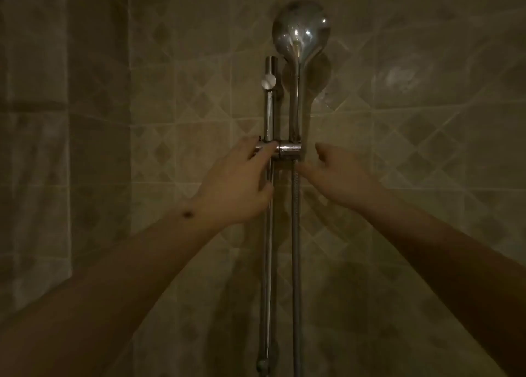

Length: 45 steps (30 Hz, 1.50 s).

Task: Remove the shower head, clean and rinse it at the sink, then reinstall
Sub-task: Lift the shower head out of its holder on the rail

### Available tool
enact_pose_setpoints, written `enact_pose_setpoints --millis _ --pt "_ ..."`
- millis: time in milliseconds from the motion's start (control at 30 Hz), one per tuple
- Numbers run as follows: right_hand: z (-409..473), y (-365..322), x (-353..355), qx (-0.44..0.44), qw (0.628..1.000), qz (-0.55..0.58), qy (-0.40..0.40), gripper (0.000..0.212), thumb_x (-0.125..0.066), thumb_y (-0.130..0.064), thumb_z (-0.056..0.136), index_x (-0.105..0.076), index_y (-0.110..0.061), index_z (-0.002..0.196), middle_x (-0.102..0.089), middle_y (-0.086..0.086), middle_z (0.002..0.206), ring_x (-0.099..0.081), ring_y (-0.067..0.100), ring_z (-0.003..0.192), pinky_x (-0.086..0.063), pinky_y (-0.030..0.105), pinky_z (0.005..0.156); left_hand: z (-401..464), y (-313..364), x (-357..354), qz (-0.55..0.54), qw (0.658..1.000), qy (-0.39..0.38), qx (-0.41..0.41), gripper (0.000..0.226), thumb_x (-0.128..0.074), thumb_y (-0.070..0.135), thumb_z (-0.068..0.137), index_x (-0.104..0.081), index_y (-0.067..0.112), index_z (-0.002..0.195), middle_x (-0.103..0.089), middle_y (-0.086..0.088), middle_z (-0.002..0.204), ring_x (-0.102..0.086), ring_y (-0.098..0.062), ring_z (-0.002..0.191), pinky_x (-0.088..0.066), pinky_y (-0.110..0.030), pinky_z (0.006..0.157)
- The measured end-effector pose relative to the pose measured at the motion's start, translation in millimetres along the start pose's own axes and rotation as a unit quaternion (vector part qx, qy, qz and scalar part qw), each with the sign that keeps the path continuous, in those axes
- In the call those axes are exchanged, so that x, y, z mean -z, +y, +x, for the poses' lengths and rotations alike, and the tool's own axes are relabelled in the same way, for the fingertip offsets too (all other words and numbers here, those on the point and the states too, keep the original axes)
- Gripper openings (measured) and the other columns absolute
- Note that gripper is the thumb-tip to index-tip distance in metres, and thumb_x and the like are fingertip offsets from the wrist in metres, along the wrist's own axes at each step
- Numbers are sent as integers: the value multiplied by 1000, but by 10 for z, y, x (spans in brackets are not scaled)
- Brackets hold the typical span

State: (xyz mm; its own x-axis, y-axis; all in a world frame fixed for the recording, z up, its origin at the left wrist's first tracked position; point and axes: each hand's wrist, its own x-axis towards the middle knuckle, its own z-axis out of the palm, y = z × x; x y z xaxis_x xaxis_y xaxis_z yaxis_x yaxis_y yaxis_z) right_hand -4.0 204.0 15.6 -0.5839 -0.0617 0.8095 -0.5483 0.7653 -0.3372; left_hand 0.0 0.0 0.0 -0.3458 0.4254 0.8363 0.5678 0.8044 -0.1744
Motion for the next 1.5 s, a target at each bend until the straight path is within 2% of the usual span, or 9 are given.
enact_pose_setpoints --millis 167,433,567,767,967,1133,1367,1433,1500 --pt "224 82 -49 15 1000 13 16 23 -59 -45 89 -54 -25 78 -52 -14 66 -53 -8 60 -32 11 48 250 -93 -276 14 999 -7 34 84 -62 31 88 -22 7 158 -29 -15 161 -39 -29 141 -42 -46 110" --pt "443 62 -235 17 998 44 38 28 -59 -42 91 -63 -27 114 -63 -17 92 -56 -9 78 -38 6 59 291 -157 -647 61 998 4 34 98 -59 37 88 -3 0 160 -2 -22 169 1 -33 157 -9 -49 125" --pt "563 36 -333 0 995 68 68 27 -59 -36 93 -57 -18 114 -64 -4 102 -61 8 88 -48 22 71 284 -196 -734 70 997 23 24 104 -57 43 83 -3 -1 160 -2 -23 169 1 -34 156 -10 -53 125" --pt "690 -26 -446 -18 987 92 132 13 -57 -29 95 -51 -19 89 -56 -5 79 -54 2 66 -38 7 46 283 -181 -801 84 995 47 35 106 -59 42 79 -4 0 160 -2 -22 169 1 -32 157 -6 -50 126" --pt "781 -152 -395 -36 980 144 136 11 -52 -27 99 -52 -18 92 -66 4 90 -65 11 76 -50 15 54 289 -175 -852 120 991 54 36 108 -58 46 77 -5 -3 159 -6 -25 168 -2 -36 156 -6 -53 124" --pt "826 -218 -237 -26 982 139 126 13 -49 -24 100 -49 -11 104 -65 13 94 -64 20 76 -57 44 71 263 -257 -847 89 994 63 9 106 -58 42 77 -9 -3 159 -9 -25 168 -3 -36 156 -4 -50 125" --pt "421 -49 -179 -11 990 93 106 11 -46 -31 101 -52 -23 106 -59 -5 83 -59 -3 63 -45 13 52 261 -227 -818 0 996 92 14 94 -55 48 86 -18 -1 158 -17 -22 167 -9 -32 156 -6 -47 126" --pt "151 3 -287 -23 989 125 79 10 -46 -32 101 -53 -28 107 -60 -6 82 -59 -4 62 -46 14 52 224 -191 -754 -94 989 114 30 81 -54 40 89 -29 5 157 -26 -16 166 -16 -27 155 -11 -39 126" --pt "-175 40 -425 -32 984 165 50 8 -46 -32 101 -54 -34 102 -61 -9 78 -58 -2 60 -46 15 53 63 -111 -697 -275 950 124 73 59 -52 35 92 -48 21 149 -51 -1 152 -44 -14 142 -35 -28 115"
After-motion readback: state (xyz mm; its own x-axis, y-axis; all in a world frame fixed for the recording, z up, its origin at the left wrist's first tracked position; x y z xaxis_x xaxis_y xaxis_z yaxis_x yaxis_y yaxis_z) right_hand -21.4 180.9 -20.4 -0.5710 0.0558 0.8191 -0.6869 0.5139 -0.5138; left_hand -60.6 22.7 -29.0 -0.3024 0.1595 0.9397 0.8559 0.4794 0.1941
